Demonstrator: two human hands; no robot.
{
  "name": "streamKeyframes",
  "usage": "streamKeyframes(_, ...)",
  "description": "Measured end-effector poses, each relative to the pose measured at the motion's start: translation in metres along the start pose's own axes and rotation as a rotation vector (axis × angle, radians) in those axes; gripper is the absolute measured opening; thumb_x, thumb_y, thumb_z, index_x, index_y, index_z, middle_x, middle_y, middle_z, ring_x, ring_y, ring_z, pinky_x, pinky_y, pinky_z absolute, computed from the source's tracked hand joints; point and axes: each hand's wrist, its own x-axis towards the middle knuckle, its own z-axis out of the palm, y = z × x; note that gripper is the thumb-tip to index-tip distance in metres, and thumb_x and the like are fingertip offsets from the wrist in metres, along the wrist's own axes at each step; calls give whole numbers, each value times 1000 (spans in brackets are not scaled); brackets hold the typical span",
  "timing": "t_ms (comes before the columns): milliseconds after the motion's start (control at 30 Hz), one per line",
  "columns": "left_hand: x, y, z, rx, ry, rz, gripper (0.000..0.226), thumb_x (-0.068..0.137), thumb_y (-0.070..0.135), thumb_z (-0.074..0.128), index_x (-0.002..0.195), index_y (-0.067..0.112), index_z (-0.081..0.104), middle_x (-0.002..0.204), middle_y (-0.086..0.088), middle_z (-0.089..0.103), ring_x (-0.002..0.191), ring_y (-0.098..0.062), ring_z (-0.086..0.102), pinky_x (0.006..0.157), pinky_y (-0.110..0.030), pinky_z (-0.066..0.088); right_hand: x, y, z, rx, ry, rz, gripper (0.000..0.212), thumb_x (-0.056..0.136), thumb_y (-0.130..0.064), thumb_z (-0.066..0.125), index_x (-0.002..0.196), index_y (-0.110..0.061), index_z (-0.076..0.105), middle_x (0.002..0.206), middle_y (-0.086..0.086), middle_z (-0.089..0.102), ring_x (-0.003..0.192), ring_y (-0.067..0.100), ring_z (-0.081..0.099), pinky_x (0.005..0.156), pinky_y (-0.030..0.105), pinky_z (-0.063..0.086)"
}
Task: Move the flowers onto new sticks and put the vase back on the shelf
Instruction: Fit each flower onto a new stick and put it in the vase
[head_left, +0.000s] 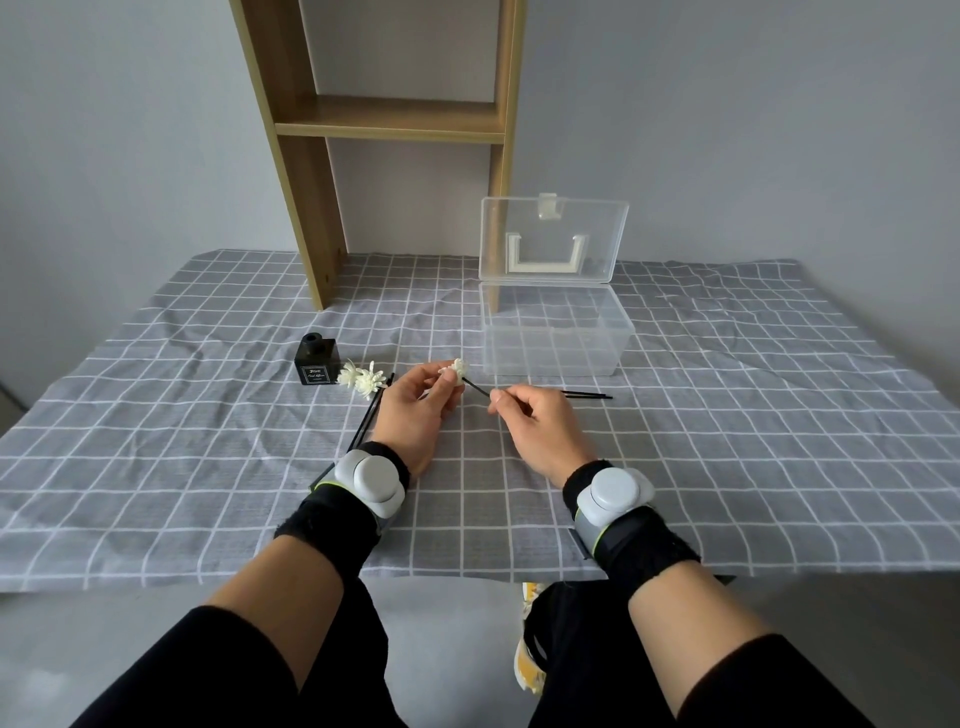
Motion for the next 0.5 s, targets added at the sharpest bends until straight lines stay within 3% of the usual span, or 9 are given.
streamKeyframes(200,0,-1,2,69,34,6,12,98,18,64,104,12,71,91,-9,69,77,-10,66,71,-19,52,1,0,-1,-23,-18,17,30,102,-33,57,87,-17,78,51,-18,56,49,4,48,55,25,41)
streamKeyframes(500,-1,1,2,81,58,2,14,97,18,65,105,9,72,88,-2,73,79,-6,70,75,-17,54,2,-1,-1,-27,-28,22,31,102,-34,57,86,-17,77,56,-9,59,53,8,52,60,35,48)
